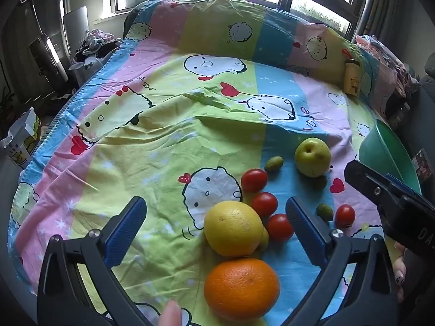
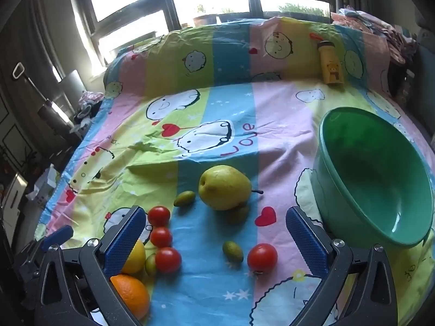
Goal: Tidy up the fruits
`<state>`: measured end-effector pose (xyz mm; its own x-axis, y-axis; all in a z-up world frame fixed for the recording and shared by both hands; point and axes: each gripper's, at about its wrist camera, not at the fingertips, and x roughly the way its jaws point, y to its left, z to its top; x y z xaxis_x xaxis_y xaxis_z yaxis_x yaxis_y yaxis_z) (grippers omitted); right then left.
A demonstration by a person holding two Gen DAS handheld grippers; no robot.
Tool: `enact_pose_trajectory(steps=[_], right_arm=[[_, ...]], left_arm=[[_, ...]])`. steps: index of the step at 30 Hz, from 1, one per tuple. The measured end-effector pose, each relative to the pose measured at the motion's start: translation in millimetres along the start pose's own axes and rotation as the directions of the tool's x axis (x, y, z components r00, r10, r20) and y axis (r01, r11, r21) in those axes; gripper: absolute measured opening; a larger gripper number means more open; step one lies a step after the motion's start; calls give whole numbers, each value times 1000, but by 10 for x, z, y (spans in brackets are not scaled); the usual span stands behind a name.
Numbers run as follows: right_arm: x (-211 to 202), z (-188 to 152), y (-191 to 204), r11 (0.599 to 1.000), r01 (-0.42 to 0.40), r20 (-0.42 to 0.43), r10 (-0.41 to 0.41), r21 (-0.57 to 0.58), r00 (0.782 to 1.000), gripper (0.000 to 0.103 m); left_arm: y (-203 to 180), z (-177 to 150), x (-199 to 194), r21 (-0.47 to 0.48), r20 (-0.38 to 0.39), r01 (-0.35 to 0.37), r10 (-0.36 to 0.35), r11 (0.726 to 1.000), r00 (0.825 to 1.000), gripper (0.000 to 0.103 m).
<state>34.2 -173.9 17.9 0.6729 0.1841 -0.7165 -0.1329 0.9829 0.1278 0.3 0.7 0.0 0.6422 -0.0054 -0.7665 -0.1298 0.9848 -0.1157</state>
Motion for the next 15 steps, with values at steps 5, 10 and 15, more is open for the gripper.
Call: enact_pose_trajectory(steps=[5, 10, 15], right_arm=[[-5, 5, -4, 1000, 4, 7, -4, 8, 1000, 103], [-63, -91, -102, 998, 13, -14, -12, 56, 1000, 103], [-14, -55, -109, 999, 10, -19, -9, 45, 1000, 103]], left_arm=[[9, -13, -8, -8, 1, 1, -1, 1000, 1000, 102], [-32, -6, 33, -13, -19, 31, -31, 999, 999, 102], [-49, -9, 30, -41, -27, 36, -37, 999, 999, 102]])
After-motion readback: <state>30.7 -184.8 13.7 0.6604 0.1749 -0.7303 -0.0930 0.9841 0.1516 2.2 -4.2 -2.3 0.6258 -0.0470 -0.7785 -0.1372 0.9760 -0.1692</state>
